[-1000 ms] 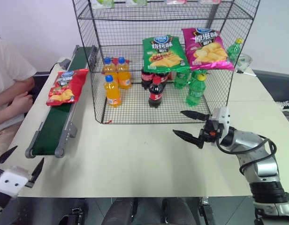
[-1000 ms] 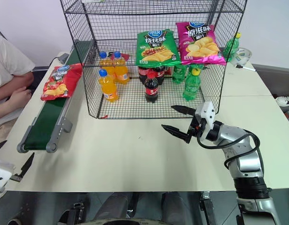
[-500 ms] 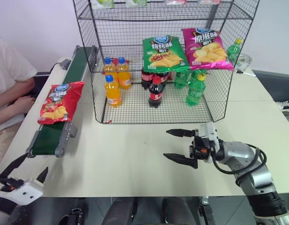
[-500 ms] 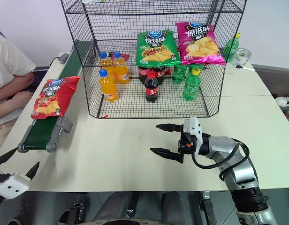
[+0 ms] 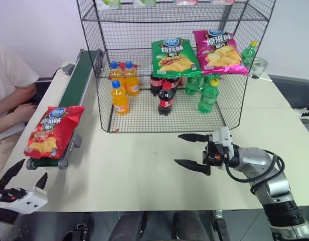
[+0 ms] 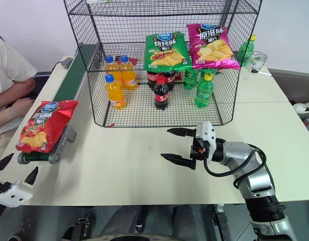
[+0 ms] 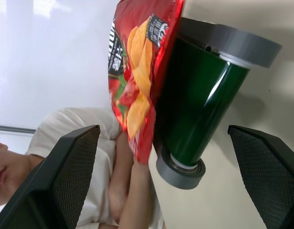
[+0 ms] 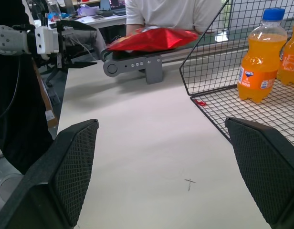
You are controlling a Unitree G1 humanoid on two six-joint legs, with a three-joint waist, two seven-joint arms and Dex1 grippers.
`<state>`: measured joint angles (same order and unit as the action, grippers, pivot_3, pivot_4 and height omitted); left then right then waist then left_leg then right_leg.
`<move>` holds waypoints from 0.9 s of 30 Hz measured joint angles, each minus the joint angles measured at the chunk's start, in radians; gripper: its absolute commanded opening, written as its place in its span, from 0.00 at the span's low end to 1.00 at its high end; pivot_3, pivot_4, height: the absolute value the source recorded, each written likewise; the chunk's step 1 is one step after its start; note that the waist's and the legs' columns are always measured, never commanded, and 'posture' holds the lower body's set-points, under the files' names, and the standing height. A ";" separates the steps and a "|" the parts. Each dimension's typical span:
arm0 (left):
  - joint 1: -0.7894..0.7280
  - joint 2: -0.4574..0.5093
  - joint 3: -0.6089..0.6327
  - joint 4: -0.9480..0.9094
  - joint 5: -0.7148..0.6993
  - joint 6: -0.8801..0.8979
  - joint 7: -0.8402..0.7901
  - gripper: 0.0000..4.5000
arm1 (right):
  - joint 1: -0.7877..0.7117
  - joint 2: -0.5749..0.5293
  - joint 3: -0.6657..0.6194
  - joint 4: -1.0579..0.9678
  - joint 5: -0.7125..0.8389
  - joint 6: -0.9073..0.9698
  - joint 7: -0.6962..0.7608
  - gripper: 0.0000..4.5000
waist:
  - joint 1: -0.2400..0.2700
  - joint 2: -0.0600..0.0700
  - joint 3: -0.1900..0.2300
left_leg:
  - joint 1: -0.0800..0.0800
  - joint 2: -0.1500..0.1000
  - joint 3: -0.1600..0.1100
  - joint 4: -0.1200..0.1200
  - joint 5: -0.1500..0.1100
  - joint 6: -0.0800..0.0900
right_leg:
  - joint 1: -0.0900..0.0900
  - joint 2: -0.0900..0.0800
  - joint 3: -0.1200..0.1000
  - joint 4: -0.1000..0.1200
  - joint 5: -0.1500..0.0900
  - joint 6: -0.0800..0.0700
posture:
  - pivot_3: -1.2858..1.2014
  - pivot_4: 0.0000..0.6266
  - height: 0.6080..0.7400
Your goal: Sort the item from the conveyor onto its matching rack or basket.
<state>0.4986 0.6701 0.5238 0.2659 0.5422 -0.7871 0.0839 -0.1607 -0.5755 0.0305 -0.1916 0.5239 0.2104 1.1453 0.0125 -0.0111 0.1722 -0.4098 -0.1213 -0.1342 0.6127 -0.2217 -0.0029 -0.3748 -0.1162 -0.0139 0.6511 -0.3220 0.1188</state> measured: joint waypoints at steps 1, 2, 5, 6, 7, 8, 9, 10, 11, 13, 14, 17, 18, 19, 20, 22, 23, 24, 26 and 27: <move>0.000 0.002 -0.001 0.000 0.000 0.001 0.006 1.00 | 0.000 0.000 0.000 0.000 0.000 0.000 0.000 0.98 | 0.000 0.000 0.000 | 0.000 0.000 0.000 0.000 0.000 0.000 | 0.000 0.000 0.000 0.000 0.000 0.000 | 0.52 0.24 1.00; 0.000 0.007 -0.002 0.001 0.000 0.004 0.011 1.00 | 0.000 0.000 0.000 0.001 0.000 0.000 -0.001 0.98 | 0.000 0.000 0.000 | 0.000 0.000 0.000 0.000 0.000 0.000 | 0.000 0.000 0.000 0.000 0.000 0.000 | 0.52 0.24 1.00; -0.004 0.020 -0.007 0.006 -0.002 0.013 0.018 1.00 | -0.001 0.000 0.000 0.002 -0.001 -0.002 -0.002 0.98 | 0.000 0.000 0.000 | 0.000 0.000 0.000 0.000 0.000 0.000 | 0.000 0.000 0.000 0.001 0.000 0.000 | 0.52 0.24 1.00; -0.005 0.023 -0.012 0.008 -0.003 0.013 0.018 1.00 | -0.001 0.000 0.000 0.002 -0.001 -0.002 -0.002 0.98 | 0.000 0.000 0.000 | 0.000 0.000 0.000 0.000 0.000 0.000 | 0.000 0.000 0.000 0.001 0.000 0.000 | 0.52 0.24 1.00; -0.007 0.027 -0.021 0.010 -0.006 0.013 0.018 1.00 | -0.001 0.000 0.000 0.003 -0.002 -0.003 -0.003 0.98 | 0.000 0.000 0.000 | 0.000 0.000 0.000 0.000 0.000 0.000 | 0.000 0.000 0.000 0.001 0.000 0.000 | 0.52 0.24 1.00; -0.011 0.027 -0.030 0.011 -0.007 0.013 0.019 1.00 | -0.001 0.000 0.000 0.004 -0.004 -0.004 -0.004 0.98 | 0.000 0.000 0.000 | 0.000 0.000 0.000 0.001 0.000 0.000 | 0.000 0.000 0.000 0.001 0.000 0.000 | 0.52 0.24 1.00; -0.015 0.028 -0.037 0.012 -0.011 0.013 0.019 1.00 | -0.001 0.000 0.000 0.005 -0.005 -0.005 -0.006 0.98 | 0.000 0.000 0.000 | 0.000 0.000 0.000 0.001 0.000 0.000 | 0.000 0.000 0.000 0.001 0.000 0.000 | 0.52 0.24 1.00; -0.015 0.028 -0.040 0.012 -0.012 0.013 0.019 1.00 | -0.001 0.000 0.000 0.006 -0.006 -0.007 -0.007 0.98 | 0.000 0.000 0.000 | 0.000 0.000 0.000 0.001 0.000 0.000 | 0.000 0.000 0.000 0.001 0.000 0.000 | 0.52 0.24 1.00; -0.015 0.028 -0.041 0.012 -0.014 0.012 0.019 1.00 | -0.001 0.000 0.000 0.008 -0.007 -0.008 -0.009 0.98 | 0.000 0.000 0.000 | 0.000 0.000 0.000 0.001 0.000 0.000 | 0.000 0.000 0.000 0.001 0.000 0.000 | 0.52 0.24 1.00; -0.014 0.038 -0.050 0.017 -0.043 0.009 0.002 0.84 | -0.001 0.000 0.000 0.013 -0.008 -0.011 -0.011 1.00 | 0.000 0.000 0.000 | 0.000 0.000 0.000 0.000 0.000 0.000 | 0.000 0.000 0.000 0.001 0.000 0.000 | 0.52 0.24 1.00; -0.012 0.044 -0.060 0.022 -0.073 0.006 -0.018 0.74 | -0.001 0.000 0.000 0.018 -0.008 -0.012 -0.011 1.00 | 0.000 0.000 0.000 | 0.000 0.000 0.000 0.000 0.000 0.000 | 0.000 0.000 0.000 0.001 0.000 0.000 | 0.52 0.24 1.00; -0.005 0.046 -0.078 0.029 -0.107 -0.008 -0.040 0.41 | -0.001 0.000 -0.001 0.023 -0.009 -0.015 -0.015 1.00 | 0.000 0.000 0.000 | 0.000 0.000 0.000 0.001 0.000 0.000 | 0.000 0.000 0.000 0.001 0.000 0.000 | 0.52 0.24 1.00; -0.005 0.046 -0.078 0.029 -0.109 -0.008 -0.040 0.30 | -0.001 0.000 -0.001 0.023 -0.009 -0.018 -0.015 1.00 | 0.000 0.000 0.000 | 0.000 0.000 0.000 0.001 0.000 0.000 | 0.000 0.000 0.000 0.001 0.000 0.000 | 0.52 0.24 1.00; -0.005 0.046 -0.078 0.029 -0.114 -0.008 -0.040 0.22 | -0.001 0.000 -0.001 0.024 -0.009 -0.021 -0.016 1.00 | 0.000 0.000 0.000 | 0.000 0.000 0.000 0.001 0.000 0.000 | 0.000 0.000 0.000 0.001 0.000 0.000 | 0.52 0.24 1.00; -0.005 0.046 -0.078 0.029 -0.118 -0.009 -0.038 0.08 | -0.002 0.000 -0.001 0.025 -0.009 -0.023 -0.017 1.00 | 0.000 0.000 0.000 | 0.001 0.000 0.000 0.001 0.000 0.000 | 0.000 0.000 0.000 0.001 0.000 0.000 | 0.52 0.24 1.00; -0.005 0.046 -0.078 0.028 -0.125 -0.009 -0.035 0.01 | -0.004 0.000 -0.001 0.030 -0.010 -0.026 -0.018 1.00 | 0.000 0.000 0.000 | 0.001 0.000 0.000 0.001 0.000 0.000 | 0.000 0.000 0.000 0.001 0.000 0.000 | 0.52 0.24 1.00; -0.004 0.047 -0.078 0.028 -0.125 -0.010 -0.034 0.01 | -0.005 0.000 -0.001 0.031 -0.010 -0.029 -0.019 1.00 | 0.000 0.000 0.000 | 0.001 0.000 0.000 0.001 0.000 0.000 | 0.000 0.000 0.000 0.002 0.000 0.000 | 0.52 0.24 1.00; -0.002 0.047 -0.078 0.028 -0.125 -0.011 -0.033 0.01 | -0.005 0.000 -0.001 0.032 -0.010 -0.032 -0.019 1.00 | 0.000 0.000 0.000 | 0.001 0.000 0.000 0.001 0.000 0.000 | 0.000 0.000 0.000 0.002 0.000 0.000 | 0.52 0.24 1.00; 0.000 0.047 -0.078 0.026 -0.125 -0.013 -0.031 0.01 | -0.005 0.000 -0.001 0.033 -0.010 -0.036 -0.019 1.00 | 0.000 0.000 0.000 | 0.001 0.000 0.000 0.001 0.000 0.000 | 0.000 0.000 0.000 0.002 0.000 0.000 | 0.52 0.24 1.00; 0.002 0.047 -0.078 0.022 -0.125 -0.013 -0.030 0.01 | -0.005 0.000 -0.001 0.037 -0.010 -0.041 -0.019 1.00 | 0.000 0.000 0.000 | 0.001 0.000 0.000 0.001 0.000 0.000 | 0.000 0.000 0.000 0.002 0.000 0.000 | 0.52 0.24 1.00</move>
<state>0.5007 0.7172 0.4461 0.2882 0.4170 -0.8004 0.0536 -0.1653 -0.5754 0.0296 -0.1545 0.5137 0.1697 1.1261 0.0125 -0.0110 0.1721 -0.4090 -0.1213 -0.1342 0.6135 -0.2214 -0.0025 -0.3745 -0.1162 -0.0138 0.6530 -0.3219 0.1188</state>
